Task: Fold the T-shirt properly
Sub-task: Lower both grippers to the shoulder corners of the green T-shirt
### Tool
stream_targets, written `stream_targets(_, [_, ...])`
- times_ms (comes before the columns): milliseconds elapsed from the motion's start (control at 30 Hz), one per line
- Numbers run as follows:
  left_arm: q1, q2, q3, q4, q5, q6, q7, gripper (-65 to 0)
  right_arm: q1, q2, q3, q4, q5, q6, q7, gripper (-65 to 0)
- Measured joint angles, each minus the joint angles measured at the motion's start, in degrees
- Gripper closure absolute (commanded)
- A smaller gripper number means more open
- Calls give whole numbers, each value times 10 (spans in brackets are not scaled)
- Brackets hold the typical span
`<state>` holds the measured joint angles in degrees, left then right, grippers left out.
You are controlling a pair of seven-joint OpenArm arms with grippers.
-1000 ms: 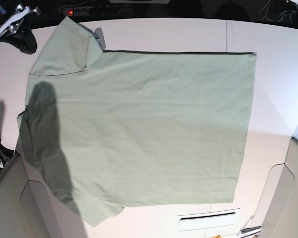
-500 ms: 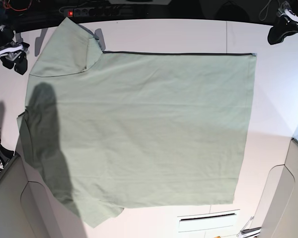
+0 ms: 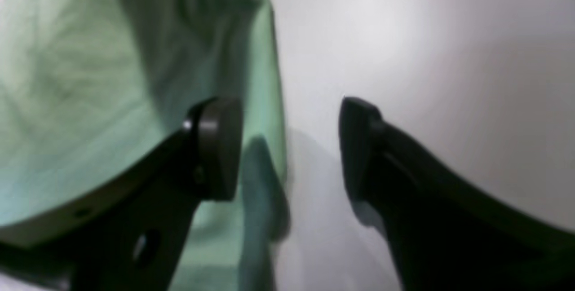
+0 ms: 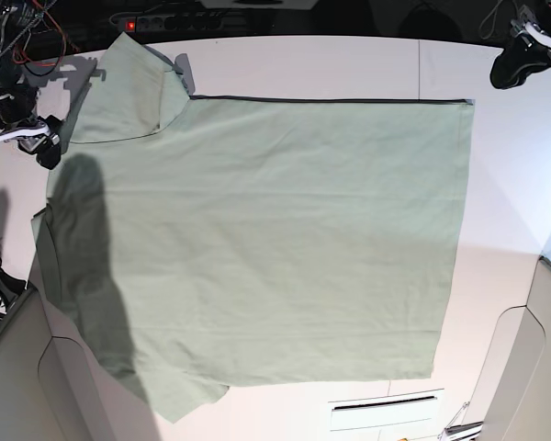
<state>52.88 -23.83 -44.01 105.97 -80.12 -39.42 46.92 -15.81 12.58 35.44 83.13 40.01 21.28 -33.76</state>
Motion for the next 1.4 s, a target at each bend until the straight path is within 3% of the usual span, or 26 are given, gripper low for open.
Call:
stream_targets(267, [-3,0,0,0,0,0,2,-168,6,4,-72,-29,25,19,3,-334])
stream_targets(333, [-3,0,0,0,0,0,2,-168,6,4,-78,-29,26,25,1,-252])
stream_targets(433, [-3,0,0,0,1,0,2,-178,3,4,-77,-30,24,22,-11,-2])
stream_targets(567, [-24,1,0,0,24,0,3,-282,3,2,-67,-31,28,26,-12,0])
stream_targets(767, [-99,2,-1,-12,146,0,-54,-286,3,2,-58,-31,29,26,-21,0])
stream_targets(867, [-149,2,-1,-40,197,22,-56,-286,3,2,-58,-31,29,26,-21,0])
stream_targets(1000, [-191,-9,-1,-116,210,44,-57,-286,3,2,-58,-31,49,24,-23,0])
stream_targets(1167, [-224,-17,5,-216,200,47,-58,-286,2,2,-57,-32,51,23,-23,0])
stream_targets(1400, [-249,-11,97,-256,183,42,-76,-286,2,2,-57,-32,52,24,-24,0])
